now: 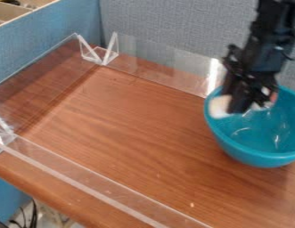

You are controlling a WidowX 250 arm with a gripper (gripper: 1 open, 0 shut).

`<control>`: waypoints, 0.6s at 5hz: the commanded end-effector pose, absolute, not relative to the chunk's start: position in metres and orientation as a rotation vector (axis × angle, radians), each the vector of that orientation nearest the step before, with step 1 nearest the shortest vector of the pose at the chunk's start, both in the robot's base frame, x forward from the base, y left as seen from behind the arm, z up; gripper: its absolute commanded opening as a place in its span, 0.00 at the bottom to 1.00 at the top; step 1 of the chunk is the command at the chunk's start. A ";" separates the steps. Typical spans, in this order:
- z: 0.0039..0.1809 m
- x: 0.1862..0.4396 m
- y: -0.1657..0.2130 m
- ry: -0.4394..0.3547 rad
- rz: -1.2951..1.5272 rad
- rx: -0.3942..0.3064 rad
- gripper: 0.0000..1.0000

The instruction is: Remove the mushroom from inside the blue bowl and put it on the table

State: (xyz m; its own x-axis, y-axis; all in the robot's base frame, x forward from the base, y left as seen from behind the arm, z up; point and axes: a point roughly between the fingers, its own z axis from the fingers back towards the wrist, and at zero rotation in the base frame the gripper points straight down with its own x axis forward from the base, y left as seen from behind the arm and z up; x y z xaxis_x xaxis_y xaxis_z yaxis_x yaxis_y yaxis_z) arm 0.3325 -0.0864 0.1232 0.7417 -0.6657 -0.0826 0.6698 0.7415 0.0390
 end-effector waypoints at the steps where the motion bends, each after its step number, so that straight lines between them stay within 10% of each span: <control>1: 0.160 0.322 -0.065 -0.018 -0.705 0.085 0.00; 3: 0.159 0.307 -0.028 -0.001 -0.659 0.084 0.00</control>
